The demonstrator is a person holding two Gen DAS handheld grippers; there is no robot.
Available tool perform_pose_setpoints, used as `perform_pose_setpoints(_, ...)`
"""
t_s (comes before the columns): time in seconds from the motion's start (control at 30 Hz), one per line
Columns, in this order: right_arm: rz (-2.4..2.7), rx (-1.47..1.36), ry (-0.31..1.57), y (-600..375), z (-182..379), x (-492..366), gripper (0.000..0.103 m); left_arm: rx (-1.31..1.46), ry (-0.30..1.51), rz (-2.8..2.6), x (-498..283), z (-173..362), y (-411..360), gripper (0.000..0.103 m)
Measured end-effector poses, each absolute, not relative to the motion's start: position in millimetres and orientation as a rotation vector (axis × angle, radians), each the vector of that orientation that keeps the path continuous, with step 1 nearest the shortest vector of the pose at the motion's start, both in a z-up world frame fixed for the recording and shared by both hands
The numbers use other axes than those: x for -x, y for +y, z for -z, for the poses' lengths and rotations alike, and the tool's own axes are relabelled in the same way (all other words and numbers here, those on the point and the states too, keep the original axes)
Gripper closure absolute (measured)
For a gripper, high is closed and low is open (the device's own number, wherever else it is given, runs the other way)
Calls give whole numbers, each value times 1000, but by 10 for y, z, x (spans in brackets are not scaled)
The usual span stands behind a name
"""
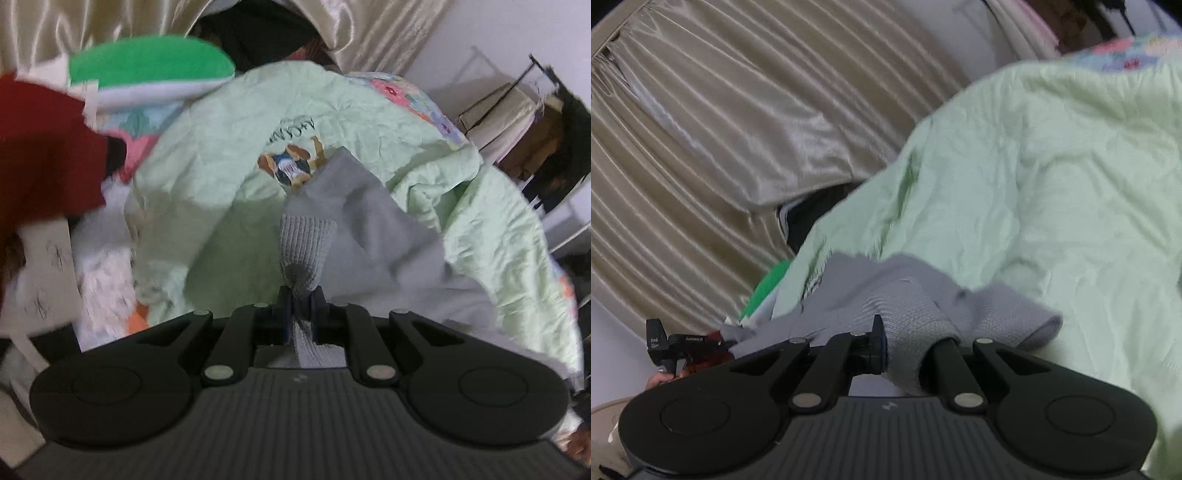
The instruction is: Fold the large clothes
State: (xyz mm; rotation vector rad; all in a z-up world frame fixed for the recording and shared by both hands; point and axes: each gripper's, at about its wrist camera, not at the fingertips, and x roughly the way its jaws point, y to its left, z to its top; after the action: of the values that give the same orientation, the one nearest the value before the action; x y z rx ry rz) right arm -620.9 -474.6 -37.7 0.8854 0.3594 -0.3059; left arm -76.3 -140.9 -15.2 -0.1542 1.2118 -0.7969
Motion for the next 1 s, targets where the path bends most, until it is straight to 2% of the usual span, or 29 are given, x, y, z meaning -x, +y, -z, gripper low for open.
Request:
perform_pose_setpoints(0.13,257,-878,293,-4606,167,6283,98,413,1509,650,632,646,-1128,93)
perform_pose_setpoints(0.27,249,-848,407,-4433,298,6275,95,274,1722,457,827,1341,-903,95)
perform_pose_setpoints(0.33,313,-822,491,-4298,439,6298,95,191,1766,424,880,1481,-933,95)
perform_pose_setpoints(0.4,330,-846,484,-4251,498,6374,95,166,1777,428,894,1507,-974,95)
perform_pose_setpoints(0.53,350,-844,464,-4208,483,6446,95,84,1719,546,918,1230,-1179,92)
perform_pose_setpoints(0.63,351,-800,464,-4174,392,6364,95,-8,1635,656,1003,963,-1363,73)
perform_pose_setpoints(0.7,351,-762,459,-4118,304,6294,95,-61,1573,704,1080,841,-1463,53)
perform_pose_setpoints(0.87,392,-670,508,-3951,257,6195,94,-308,1367,869,1415,664,-1967,30)
perform_pose_setpoints(0.97,406,-672,529,-3883,330,6156,92,-369,1325,993,1586,686,-2295,27)
perform_pose_setpoints(1.0,416,-664,534,-3847,353,6137,92,-383,1302,1017,1617,691,-2369,23)
